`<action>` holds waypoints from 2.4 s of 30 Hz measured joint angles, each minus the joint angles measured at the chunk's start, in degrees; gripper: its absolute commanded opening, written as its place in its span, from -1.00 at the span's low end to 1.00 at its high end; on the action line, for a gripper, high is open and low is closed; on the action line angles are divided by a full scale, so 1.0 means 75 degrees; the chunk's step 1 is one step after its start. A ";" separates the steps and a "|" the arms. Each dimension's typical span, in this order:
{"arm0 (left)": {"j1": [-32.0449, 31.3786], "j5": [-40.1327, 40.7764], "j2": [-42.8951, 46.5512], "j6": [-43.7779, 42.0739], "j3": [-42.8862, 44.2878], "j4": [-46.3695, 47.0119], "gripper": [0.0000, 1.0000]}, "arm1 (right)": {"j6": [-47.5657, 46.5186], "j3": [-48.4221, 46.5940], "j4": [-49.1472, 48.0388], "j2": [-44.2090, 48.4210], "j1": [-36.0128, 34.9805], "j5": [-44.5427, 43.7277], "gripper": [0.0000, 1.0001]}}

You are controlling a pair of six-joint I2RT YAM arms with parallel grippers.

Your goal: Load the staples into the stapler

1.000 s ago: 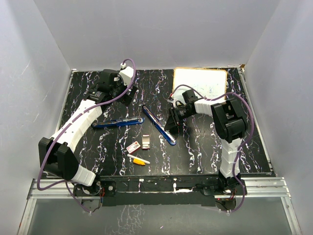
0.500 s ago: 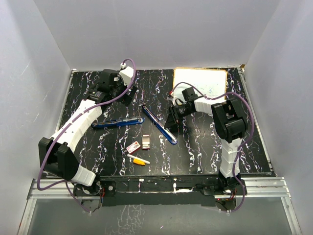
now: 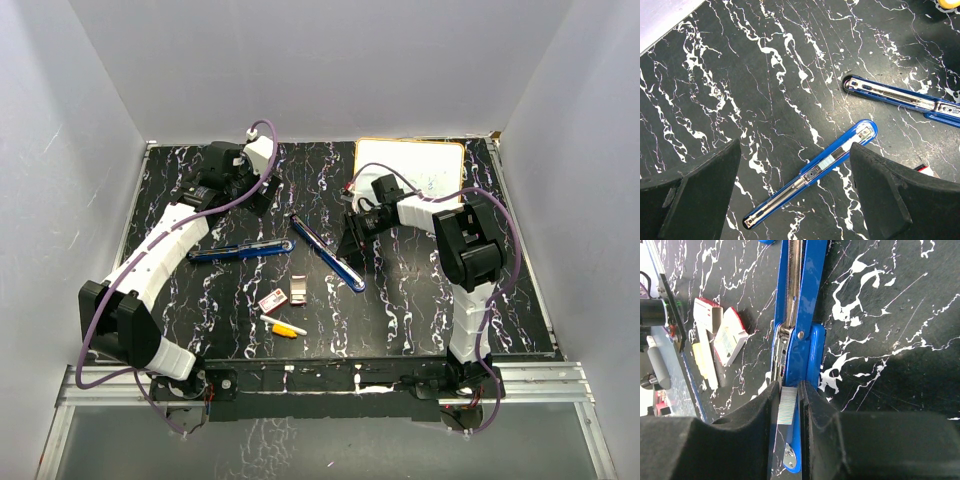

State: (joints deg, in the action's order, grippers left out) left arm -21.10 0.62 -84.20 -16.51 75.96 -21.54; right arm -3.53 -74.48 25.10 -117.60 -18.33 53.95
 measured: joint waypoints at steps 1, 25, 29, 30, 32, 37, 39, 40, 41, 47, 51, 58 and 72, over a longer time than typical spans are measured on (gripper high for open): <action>0.0000 -0.0003 0.0000 0.0000 0.0000 0.0000 0.76 | -0.0015 -0.0015 0.0003 0.0000 0.0000 -0.0023 -0.55; 0.0000 -0.0009 0.0058 0.0003 0.0000 -0.0017 0.77 | -0.0554 -0.0956 0.1125 -0.0341 0.0055 -0.0463 -0.57; 0.0000 -0.0029 0.0058 0.0003 0.0000 -0.0017 0.77 | -0.0667 -0.1116 0.1367 -0.0364 0.0055 -0.0670 -0.57; 0.0000 -0.0029 0.0058 0.0000 0.0000 -0.0017 0.77 | -0.0682 -0.1145 0.1413 -0.0364 0.0055 -0.0731 -0.57; 0.0000 -0.0032 0.0058 0.0000 -0.0003 -0.0017 0.77 | -0.0697 -0.1186 0.1478 -0.0364 0.0052 -0.0871 -0.57; 0.0000 -0.0047 0.0058 0.0003 -0.0003 -0.0017 0.77 | -0.0746 -0.1364 0.1679 -0.0364 0.0026 -0.1358 -0.55; 0.0000 -0.0061 0.0058 0.0003 -0.0003 -0.0017 0.77 | -0.0766 -0.1440 0.1740 -0.0361 -0.0003 -0.1539 -0.54; 0.0000 -0.0067 0.0058 0.0003 -0.0003 -0.0017 0.77 | -0.0784 -0.1469 0.1769 -0.0358 -0.0020 -0.1609 -0.53; 0.0000 -0.0073 0.0058 0.0003 -0.0003 -0.0017 0.77 | -0.0810 -0.1507 0.1810 -0.0356 -0.0050 -0.1687 -0.53; 0.0000 -0.0093 0.0058 0.0003 -0.0003 -0.0020 0.77 | -0.0982 -0.1699 0.1967 -0.0353 -0.0163 -0.2072 -0.51; 0.0000 -0.0125 0.0058 0.0003 -0.0003 -0.0020 0.77 | -0.1139 -0.1859 0.2171 -0.0356 -0.0157 -0.2328 -0.46; 0.0000 -0.0146 0.0058 0.0003 -0.0003 -0.0041 0.77 | -0.1378 -0.2212 0.2600 -0.0504 -0.0140 -0.2535 -0.46; 0.0000 -0.0149 0.0064 0.0003 -0.0015 -0.0052 0.77 | -0.1547 -0.2742 0.3279 -0.0772 -0.0015 -0.2506 -0.47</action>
State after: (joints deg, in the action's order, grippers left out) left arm -21.10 -0.49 -83.72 -16.49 75.85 -21.93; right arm -15.14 -95.04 49.69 -123.39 -18.44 35.16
